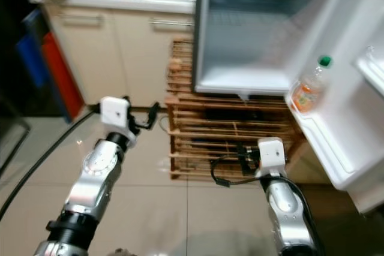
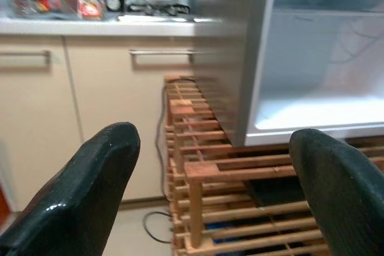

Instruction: Restocking fridge

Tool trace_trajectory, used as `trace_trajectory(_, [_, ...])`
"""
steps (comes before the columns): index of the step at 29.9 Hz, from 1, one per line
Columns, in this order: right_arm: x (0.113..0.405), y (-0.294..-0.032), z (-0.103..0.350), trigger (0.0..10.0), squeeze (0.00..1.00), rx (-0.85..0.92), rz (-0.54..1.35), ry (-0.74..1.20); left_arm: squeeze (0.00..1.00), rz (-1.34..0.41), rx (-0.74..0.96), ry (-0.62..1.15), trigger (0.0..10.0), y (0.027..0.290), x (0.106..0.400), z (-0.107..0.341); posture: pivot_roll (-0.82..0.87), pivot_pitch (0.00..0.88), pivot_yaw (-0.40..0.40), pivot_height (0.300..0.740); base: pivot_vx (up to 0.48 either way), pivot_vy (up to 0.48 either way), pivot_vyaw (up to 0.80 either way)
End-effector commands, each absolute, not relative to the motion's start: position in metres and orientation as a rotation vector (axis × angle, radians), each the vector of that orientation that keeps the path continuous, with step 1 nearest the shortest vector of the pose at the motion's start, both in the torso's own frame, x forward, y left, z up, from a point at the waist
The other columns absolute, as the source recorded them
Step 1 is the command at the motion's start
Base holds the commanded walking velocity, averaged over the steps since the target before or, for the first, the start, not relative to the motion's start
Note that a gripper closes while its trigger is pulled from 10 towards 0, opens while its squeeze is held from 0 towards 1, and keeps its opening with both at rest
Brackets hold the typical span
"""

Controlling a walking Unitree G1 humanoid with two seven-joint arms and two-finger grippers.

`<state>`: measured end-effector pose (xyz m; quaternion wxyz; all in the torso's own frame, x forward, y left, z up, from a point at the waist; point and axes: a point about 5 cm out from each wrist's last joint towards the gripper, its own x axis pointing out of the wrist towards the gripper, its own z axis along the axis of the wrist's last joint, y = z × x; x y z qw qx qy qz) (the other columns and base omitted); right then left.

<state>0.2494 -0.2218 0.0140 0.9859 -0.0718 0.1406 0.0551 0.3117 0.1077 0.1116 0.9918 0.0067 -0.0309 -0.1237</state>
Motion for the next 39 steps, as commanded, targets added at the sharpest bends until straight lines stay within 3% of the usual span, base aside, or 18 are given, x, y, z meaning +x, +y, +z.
trace_trajectory(1, [0.221, -0.243, -0.02, 10.0, 0.0, -0.195, 0.081, 0.524, 0.0, -0.243, 0.018, -0.047, 10.0, 0.113, 0.313, 0.107, -0.21, 0.0, -0.005, 0.74, 0.0, -0.469, 0.0])
trace_trajectory(2, [0.221, -0.243, -0.02, 10.0, 0.0, -0.195, 0.081, 0.524, 0.0, -0.243, 0.018, -0.047, 10.0, 0.113, 0.313, 0.107, -0.21, 0.0, -0.005, 0.74, 0.0, -0.469, 0.0])
trace_trajectory(7, [0.157, -0.289, -0.061, 10.0, 0.0, -0.217, -0.139, 0.941, 0.0, -0.231, 0.005, 0.01, 10.0, 0.118, 0.316, 0.097, -0.21, 0.0, -0.006, 0.74, 0.057, -0.091, 0.0])
trace_trajectory(10, [0.141, -0.3, -0.066, 10.0, 0.0, -0.19, -0.237, 1.019, 0.0, -0.235, 0.01, 0.039, 10.0, 0.119, 0.316, 0.091, -0.22, 0.0, -0.007, 0.74, 0.0, 0.0, 0.0])
trace_trajectory(12, [0.115, -0.314, -0.073, 10.0, 0.0, -0.146, -0.4, 1.112, 0.0, -0.253, 0.07, 0.203, 10.0, 0.124, 0.317, 0.066, -0.22, 0.0, -0.011, 0.74, 0.0, 0.0, 0.0])
trace_trajectory(13, [0.115, -0.314, -0.073, 10.0, 0.0, -0.146, -0.4, 1.112, 0.0, -0.253, 0.07, 0.203, 10.0, 0.124, 0.317, 0.066, -0.22, 0.0, -0.011, 0.74, 0.0, 0.0, 0.0])
trace_trajectory(15, [0.098, -0.327, -0.072, 10.0, 0.0, -0.106, -0.553, 1.153, 0.0, -0.249, 0.113, 0.418, 10.0, 0.133, 0.313, 0.037, -0.22, 0.0, -0.007, 0.74, 0.0, 0.0, 0.0])
trace_trajectory(22, [0.084, -0.358, -0.059, 10.0, 0.0, -0.043, -0.827, 1.12, 0.0, -0.295, 0.082, 0.537, 10.0, 0.136, 0.307, 0.022, -0.22, 0.0, 0.02, 0.74, 0.0, 0.0, 0.0])
trace_trajectory(26, [0.09, -0.381, -0.041, 10.0, 0.0, -0.035, -0.933, 1.036, 0.0, -0.371, 0.12, 0.588, 10.0, 0.129, 0.301, 0.014, -0.23, 0.0, 0.045, 0.74, 0.0, 0.0, 0.0])
trace_trajectory(32, [0.129, -0.403, -0.009, 10.0, 0.0, -0.094, -0.961, 0.839, 0.0, -0.405, 0.128, 0.555, 10.0, 0.124, 0.304, 0.019, -0.22, 0.0, 0.059, 0.74, 0.0, 0.0, 0.0])
trace_trajectory(36, [0.198, -0.358, 0.005, 10.0, 0.0, -0.088, -0.655, 0.511, 0.0, -0.405, 0.055, 0.232, 10.0, 0.117, 0.321, 0.062, -0.22, 0.0, 0.04, 0.74, 0.0, 0.0, 0.0])
trace_trajectory(39, [0.211, -0.314, -0.002, 10.0, 0.0, -0.058, -0.478, 0.438, 0.0, -0.413, 0.041, 0.12, 10.0, 0.113, 0.32, 0.077, -0.22, 0.0, 0.031, 0.74, 0.0, 0.0, 0.0])
